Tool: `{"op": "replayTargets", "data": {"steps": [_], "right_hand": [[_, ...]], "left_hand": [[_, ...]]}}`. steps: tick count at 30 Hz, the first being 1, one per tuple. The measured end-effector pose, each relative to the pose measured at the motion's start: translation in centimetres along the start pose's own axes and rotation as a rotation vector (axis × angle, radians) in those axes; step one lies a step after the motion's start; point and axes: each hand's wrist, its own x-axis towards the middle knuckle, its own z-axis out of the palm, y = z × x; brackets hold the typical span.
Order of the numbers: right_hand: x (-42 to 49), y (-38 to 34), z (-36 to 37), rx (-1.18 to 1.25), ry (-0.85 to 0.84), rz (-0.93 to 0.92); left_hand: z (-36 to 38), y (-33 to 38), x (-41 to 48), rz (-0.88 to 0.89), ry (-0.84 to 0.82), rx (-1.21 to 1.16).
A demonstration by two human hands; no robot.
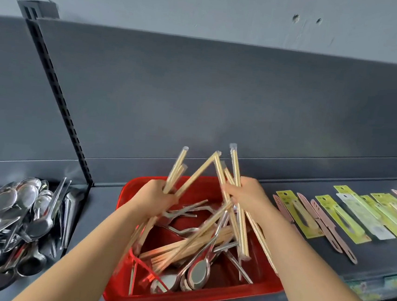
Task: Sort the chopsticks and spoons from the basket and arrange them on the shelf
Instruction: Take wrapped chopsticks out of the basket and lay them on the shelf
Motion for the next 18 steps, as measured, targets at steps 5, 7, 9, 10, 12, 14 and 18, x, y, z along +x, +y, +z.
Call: {"op": "replayTargets", "data": {"steps": [5,7,9,10,12,14,18], "right_hand": [[0.0,-3.5,-1.5,0.119,0.091,-0.149],[-0.1,-4.9,-1.7,0.206,0.113,-0.206],[-0.3,-6.7,-1.5,0.279,0.099,-0.265],[-0.5,-7.6,-1.1,0.303,0.078,-0.292],[-0.8,-9.3,0.4,0.33,0.009,-0.324],[-1.3,-10.8,2.9,0.34,-0.075,-0.325],[-2.9,-13.6,9.1,0.405,-0.23,-0.311]], "left_hand": [[-0.7,0.9,-0.5,0.009,0.129,-0.223],[-1.3,1.3,-1.0,0.022,0.136,-0.314],[-2.3,1.5,-1.7,0.059,0.147,-0.383],[-2.9,1.6,-2.1,0.077,0.156,-0.423],[-4.3,1.2,-2.8,0.091,0.182,-0.53],[-6.0,0.5,-3.7,0.076,0.235,-0.642],[-10.2,-2.9,-6.4,0.053,0.401,-0.811]]}}
